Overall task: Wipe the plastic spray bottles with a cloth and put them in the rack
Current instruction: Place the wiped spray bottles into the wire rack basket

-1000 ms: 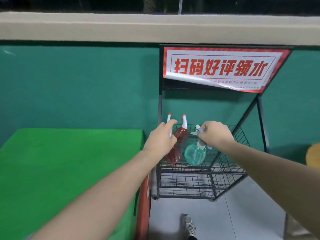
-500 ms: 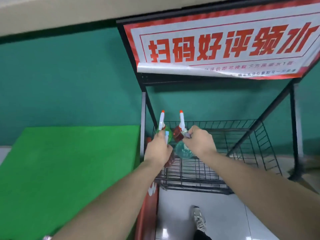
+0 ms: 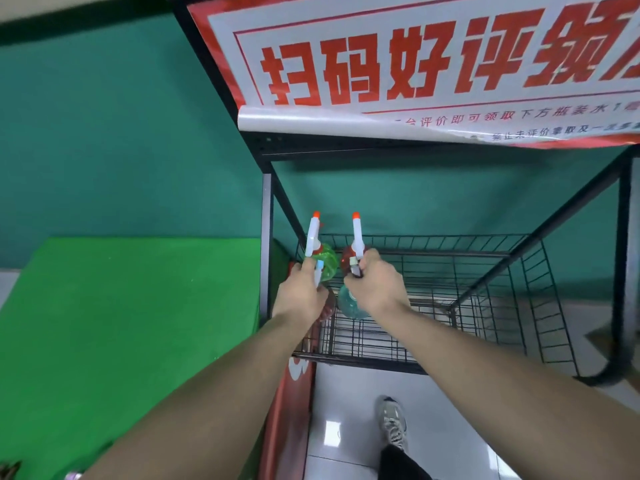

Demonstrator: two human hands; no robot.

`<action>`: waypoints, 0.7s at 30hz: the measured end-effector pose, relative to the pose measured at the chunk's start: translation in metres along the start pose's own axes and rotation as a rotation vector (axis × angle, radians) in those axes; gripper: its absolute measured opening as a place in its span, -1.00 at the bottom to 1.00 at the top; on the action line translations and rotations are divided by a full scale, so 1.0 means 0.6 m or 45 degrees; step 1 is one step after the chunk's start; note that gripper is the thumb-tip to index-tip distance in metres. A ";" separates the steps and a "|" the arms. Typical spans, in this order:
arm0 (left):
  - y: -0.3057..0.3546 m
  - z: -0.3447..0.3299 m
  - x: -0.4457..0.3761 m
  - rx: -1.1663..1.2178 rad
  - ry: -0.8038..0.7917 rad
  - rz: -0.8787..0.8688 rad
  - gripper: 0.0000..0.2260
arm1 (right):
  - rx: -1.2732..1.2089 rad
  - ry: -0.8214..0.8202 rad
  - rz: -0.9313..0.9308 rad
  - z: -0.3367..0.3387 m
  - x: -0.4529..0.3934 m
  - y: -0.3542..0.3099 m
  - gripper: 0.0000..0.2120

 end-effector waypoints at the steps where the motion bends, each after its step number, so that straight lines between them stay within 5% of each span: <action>1: -0.001 -0.001 -0.002 0.016 0.004 0.006 -0.66 | -0.025 -0.010 0.001 -0.001 -0.003 0.000 -0.82; 10: -0.007 0.001 -0.024 0.113 0.063 0.036 -0.65 | -0.220 -0.145 -0.067 -0.008 -0.017 0.010 -0.75; 16: -0.005 0.001 -0.026 0.105 0.032 0.100 -0.68 | 0.110 -0.059 -0.074 -0.007 -0.014 0.006 -0.68; 21: -0.002 0.011 -0.019 0.075 0.003 0.120 -0.61 | 0.091 -0.035 -0.077 -0.007 -0.006 0.005 -0.57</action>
Point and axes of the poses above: each hand's wrist, its own x-axis away from the middle knuckle, its own z-axis out of the back of the hand, y = z × x, the point moved 1 cm from there along -x, towards the middle knuckle, and after that the axes turned 9 degrees about x, right-handed, at the moved point
